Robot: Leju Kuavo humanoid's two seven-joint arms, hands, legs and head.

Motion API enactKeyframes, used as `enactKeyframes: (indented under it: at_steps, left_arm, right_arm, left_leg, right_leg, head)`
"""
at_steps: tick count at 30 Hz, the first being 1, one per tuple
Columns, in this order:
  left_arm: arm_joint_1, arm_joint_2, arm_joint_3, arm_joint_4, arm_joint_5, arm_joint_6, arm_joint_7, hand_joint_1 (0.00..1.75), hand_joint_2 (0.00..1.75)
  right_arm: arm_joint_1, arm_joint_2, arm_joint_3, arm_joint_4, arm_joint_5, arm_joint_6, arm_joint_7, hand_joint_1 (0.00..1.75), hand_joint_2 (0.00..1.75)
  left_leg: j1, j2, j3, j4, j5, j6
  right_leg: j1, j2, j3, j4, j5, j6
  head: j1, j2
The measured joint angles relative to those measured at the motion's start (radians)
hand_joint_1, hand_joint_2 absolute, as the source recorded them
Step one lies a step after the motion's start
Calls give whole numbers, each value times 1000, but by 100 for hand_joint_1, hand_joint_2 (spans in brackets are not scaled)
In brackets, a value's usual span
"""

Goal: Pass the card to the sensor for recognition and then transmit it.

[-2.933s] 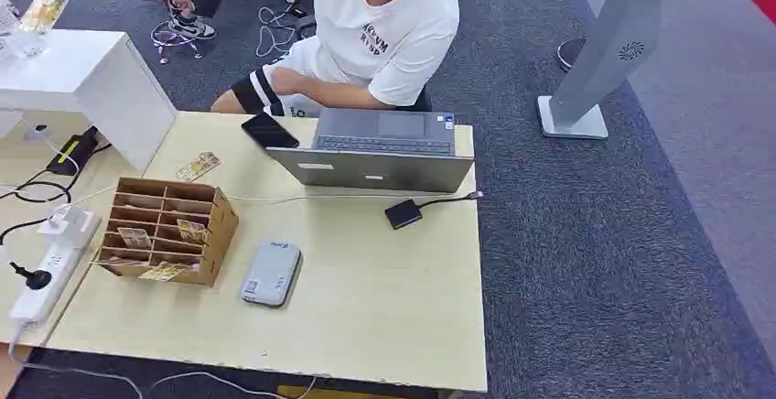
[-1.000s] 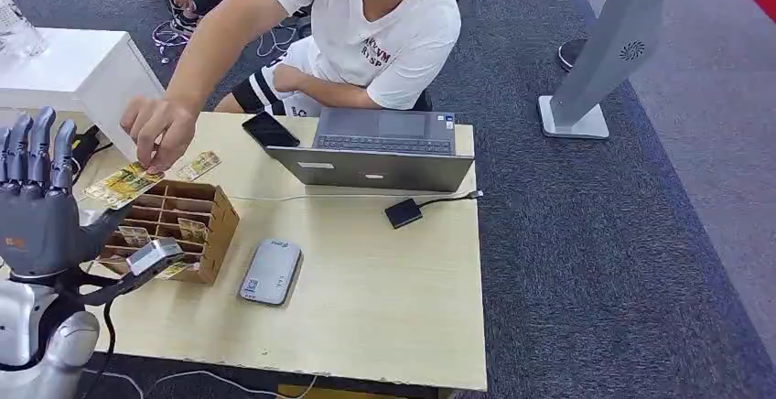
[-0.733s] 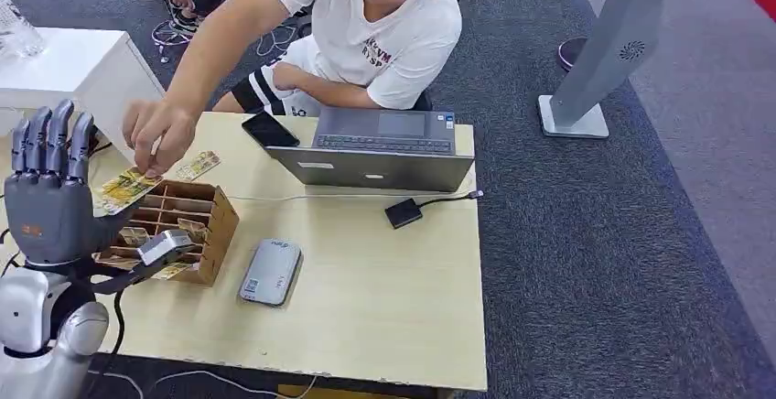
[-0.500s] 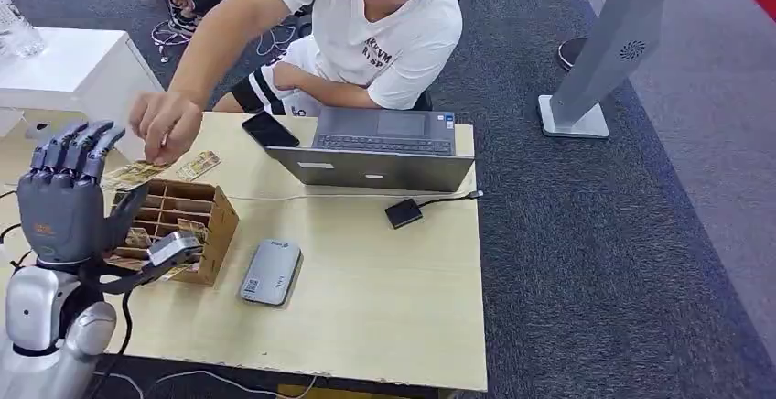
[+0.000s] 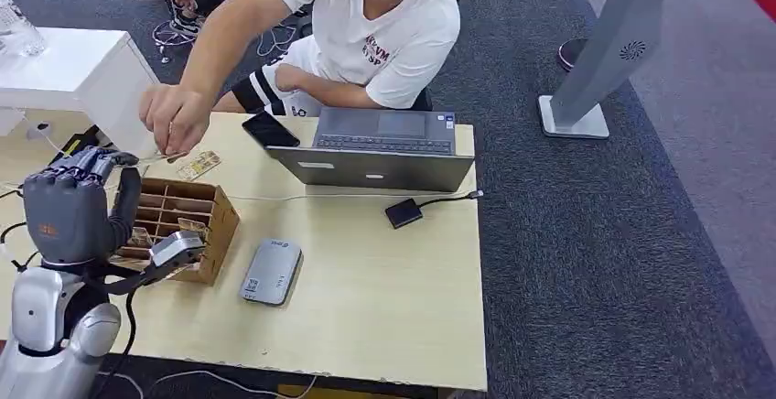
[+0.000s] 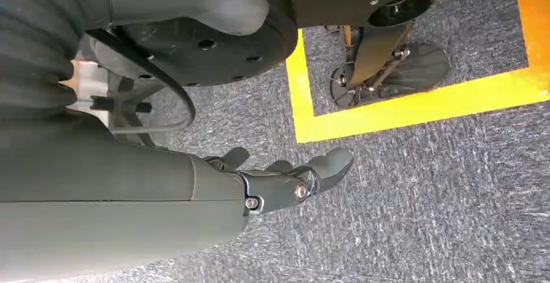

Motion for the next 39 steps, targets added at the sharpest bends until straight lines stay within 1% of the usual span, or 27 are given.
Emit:
enactKeyframes:
  at_steps: [19,22,27,29,34,39]
  left_arm:
    - [7,0,-18,0,30,-2,0,175,175]
    - [22,-5,-34,1,3,-29,0,175,175]
    - [60,-19,-90,28,-53,-40,24,175,175]
    - [71,-23,-108,41,-63,-47,29,175,175]
    - [98,-26,-143,56,-80,-100,59,175,175]
    - [108,-26,-167,68,-88,-133,73,175,175]
  right_arm:
    - [0,0,2,0,16,-10,1,0,175]
    - [0,0,2,0,18,-10,0,0,175]
    - [0,0,2,0,19,-11,1,0,175]
    - [0,0,2,0,18,-11,2,0,175]
    - [1,0,2,0,19,-17,6,0,175]
    - [1,0,2,0,32,-17,9,0,175]
  left_leg:
    - [0,0,0,0,0,0]
    - [0,0,0,0,0,0]
    - [0,0,0,0,0,0]
    - [0,0,0,0,0,0]
    - [0,0,0,0,0,0]
    - [0,0,-1,0,0,0]
  right_leg:
    - [0,0,0,0,0,0]
    - [0,0,0,0,0,0]
    - [0,0,0,0,0,0]
    - [0,0,0,0,0,0]
    - [0,0,-1,0,0,0]
    - [0,0,0,0,0,0]
  head:
    - [0,0]
    - [0,0]
    - [0,0]
    - [0,0]
    - [0,0]
    - [0,0]
